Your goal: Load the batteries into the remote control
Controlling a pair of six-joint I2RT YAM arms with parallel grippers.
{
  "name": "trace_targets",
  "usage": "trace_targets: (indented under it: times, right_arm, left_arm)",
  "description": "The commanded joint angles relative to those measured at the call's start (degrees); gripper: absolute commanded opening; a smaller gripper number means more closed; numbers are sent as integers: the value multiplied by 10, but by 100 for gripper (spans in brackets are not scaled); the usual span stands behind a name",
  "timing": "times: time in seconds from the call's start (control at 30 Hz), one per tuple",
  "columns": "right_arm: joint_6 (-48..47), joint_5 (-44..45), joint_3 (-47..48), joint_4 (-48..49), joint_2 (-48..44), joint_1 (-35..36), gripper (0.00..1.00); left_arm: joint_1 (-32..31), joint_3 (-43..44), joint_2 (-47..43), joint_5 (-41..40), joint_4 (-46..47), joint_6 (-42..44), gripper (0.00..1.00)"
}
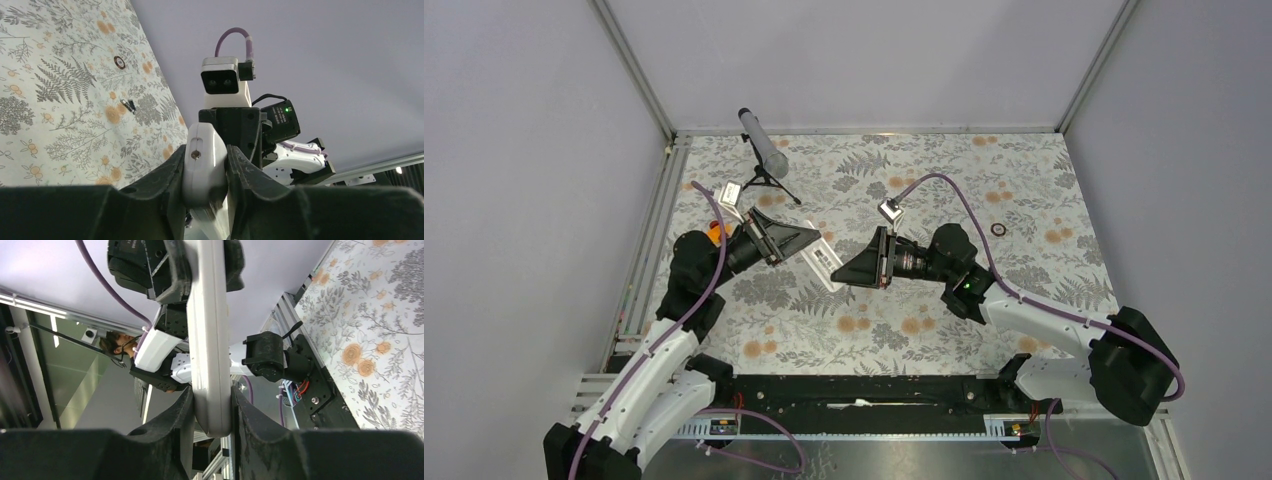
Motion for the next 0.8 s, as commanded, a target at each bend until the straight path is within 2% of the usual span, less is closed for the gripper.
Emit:
trace_targets:
  times: [0.0, 0.03, 0.1, 0.13, 0.2, 0.27, 0.33, 0.5, 0.57, 0.6, 0.67, 0.77]
  right_arm:
    - [-25, -5, 16, 0, -12, 0, 42]
    - [-36, 8, 13, -15, -17, 0, 55]
    - [-63, 37, 6, -49, -38, 0, 80]
    - [-79, 49, 5, -72, -47, -1, 87]
    - [-105, 82, 7, -126, -68, -3, 92]
    - [-105, 117, 2, -159, -86, -4, 87]
    - [-86, 140, -5, -162, -94, -6, 77]
    - [0, 137, -40, -56, -72, -5, 47]
    - [10, 152, -42, -79, -68, -6, 45]
    - [9, 172, -43, -108, -71, -5, 53]
    - [3, 204, -51, -131, -84, -5, 60]
    - [-3, 193, -58, -77, -85, -6, 55]
  left_arm:
    - [1, 9, 1, -11, 22, 21, 4]
    - [1, 7, 3, -14, 22, 25, 0]
    - [1, 2, 6, -20, 28, 39, 0]
    - [1, -2, 8, -26, 29, 50, 0]
    - [2, -13, 9, -46, 26, 70, 0]
    - [1, -26, 11, -69, 34, 83, 0]
    - [1, -47, 11, -91, 63, 83, 0]
    - [1, -85, 12, -138, 119, 67, 0]
    - [1, -91, 8, -151, 127, 63, 0]
    - [1, -90, 4, -158, 123, 64, 0]
    - [1, -88, -2, -170, 109, 70, 0]
    - [1, -89, -3, -173, 107, 68, 0]
